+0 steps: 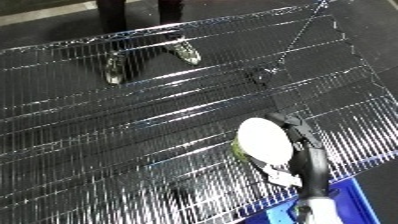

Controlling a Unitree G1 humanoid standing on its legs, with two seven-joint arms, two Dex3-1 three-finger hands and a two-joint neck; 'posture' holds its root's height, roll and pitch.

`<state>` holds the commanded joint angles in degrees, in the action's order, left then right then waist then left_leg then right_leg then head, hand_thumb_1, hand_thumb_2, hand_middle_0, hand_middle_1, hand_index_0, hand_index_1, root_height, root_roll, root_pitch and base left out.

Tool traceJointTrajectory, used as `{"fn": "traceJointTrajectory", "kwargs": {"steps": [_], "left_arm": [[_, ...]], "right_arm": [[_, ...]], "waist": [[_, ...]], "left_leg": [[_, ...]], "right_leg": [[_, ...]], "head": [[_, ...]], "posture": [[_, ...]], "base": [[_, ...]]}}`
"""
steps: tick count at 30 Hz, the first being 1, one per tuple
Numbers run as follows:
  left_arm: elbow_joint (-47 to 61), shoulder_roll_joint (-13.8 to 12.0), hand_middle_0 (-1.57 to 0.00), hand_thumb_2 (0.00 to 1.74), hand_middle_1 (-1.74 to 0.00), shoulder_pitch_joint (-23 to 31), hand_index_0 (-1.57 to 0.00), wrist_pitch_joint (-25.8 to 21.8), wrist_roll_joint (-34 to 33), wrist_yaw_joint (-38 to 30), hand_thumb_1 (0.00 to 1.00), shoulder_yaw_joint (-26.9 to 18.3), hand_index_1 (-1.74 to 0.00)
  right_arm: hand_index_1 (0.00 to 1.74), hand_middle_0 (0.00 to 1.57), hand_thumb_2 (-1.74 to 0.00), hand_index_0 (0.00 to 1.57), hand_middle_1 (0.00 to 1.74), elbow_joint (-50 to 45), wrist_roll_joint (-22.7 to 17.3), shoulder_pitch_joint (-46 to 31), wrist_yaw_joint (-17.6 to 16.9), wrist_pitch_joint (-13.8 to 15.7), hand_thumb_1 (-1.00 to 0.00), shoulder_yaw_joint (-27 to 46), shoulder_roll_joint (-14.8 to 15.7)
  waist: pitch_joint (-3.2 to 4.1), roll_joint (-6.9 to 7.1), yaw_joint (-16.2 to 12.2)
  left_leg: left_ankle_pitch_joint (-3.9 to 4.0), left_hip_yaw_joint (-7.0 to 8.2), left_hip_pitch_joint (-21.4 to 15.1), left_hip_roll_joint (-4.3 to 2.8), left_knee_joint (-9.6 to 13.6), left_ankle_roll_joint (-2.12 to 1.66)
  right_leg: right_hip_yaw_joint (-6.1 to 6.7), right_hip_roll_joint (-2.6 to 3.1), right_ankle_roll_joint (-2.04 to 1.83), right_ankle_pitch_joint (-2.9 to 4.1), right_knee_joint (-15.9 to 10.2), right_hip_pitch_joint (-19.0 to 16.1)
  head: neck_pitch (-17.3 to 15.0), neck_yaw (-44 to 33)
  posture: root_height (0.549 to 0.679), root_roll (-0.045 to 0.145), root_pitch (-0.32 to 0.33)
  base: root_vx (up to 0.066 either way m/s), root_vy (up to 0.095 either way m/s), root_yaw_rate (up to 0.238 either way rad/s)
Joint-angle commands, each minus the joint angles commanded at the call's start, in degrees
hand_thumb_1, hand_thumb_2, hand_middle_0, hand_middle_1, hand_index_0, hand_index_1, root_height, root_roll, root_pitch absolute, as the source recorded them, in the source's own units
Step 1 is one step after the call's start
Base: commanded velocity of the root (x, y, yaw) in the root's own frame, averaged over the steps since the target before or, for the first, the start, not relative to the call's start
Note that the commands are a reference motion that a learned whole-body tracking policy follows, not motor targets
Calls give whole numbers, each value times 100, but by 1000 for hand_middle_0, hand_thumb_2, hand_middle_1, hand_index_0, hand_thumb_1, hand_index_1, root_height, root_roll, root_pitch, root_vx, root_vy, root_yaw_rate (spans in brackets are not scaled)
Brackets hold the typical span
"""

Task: Pick up the object and place it into the box

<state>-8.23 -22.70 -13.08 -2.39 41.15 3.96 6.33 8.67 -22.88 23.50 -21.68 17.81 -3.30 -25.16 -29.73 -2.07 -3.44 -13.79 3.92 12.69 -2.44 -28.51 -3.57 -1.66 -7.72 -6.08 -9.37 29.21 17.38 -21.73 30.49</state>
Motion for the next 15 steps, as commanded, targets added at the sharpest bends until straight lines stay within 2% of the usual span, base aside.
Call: {"fn": "traceJointTrajectory", "kwargs": {"steps": [4,7,11,15], "left_arm": [[-34,33,-1570,1740,-1740,113,-1570,-85,49,37,1000,6,-1740],[-51,98,-1570,1740,-1740,191,-1570,-174,85,35,1000,16,-1740],[-82,191,-1570,1740,-1740,263,-1570,-276,138,33,1000,25,-1740],[-173,270,-1570,1740,-1740,290,-1570,-349,193,76,1000,82,-1740]], "right_arm": [[1131,1020,-1131,1020,1131,-72,-112,-344,3,99,-650,264,-133],[1131,1020,-1131,1020,1131,-106,-164,-592,9,151,-650,460,-251],[1131,1020,-1131,1020,1131,-107,-312,-913,50,209,-650,736,-381],[1131,1020,-1131,1020,1131,94,-580,-1223,-2,325,-650,972,-452]], "waist": [[71,-83,-210],[110,-177,-387],[122,-297,-613],[153,-405,-816]], "left_leg": [[47,161,-302,-61,229,-58],[70,282,-459,-95,347,-88],[58,419,-603,-133,413,-108],[39,518,-762,-142,491,-106]], "right_leg": [[86,-51,-37,99,-329,-226],[169,-67,-50,131,-482,-313],[291,-81,-54,113,-544,-367],[411,-82,-56,63,-556,-436]], "head": [[-40,496],[-66,781],[-146,1129],[-301,1527]], "posture": [[666,55,-26],[667,60,-29],[667,66,-32],[668,69,-38]], "base": [[0,65,-350],[1,114,-330],[0,110,-241],[15,97,-142]]}}
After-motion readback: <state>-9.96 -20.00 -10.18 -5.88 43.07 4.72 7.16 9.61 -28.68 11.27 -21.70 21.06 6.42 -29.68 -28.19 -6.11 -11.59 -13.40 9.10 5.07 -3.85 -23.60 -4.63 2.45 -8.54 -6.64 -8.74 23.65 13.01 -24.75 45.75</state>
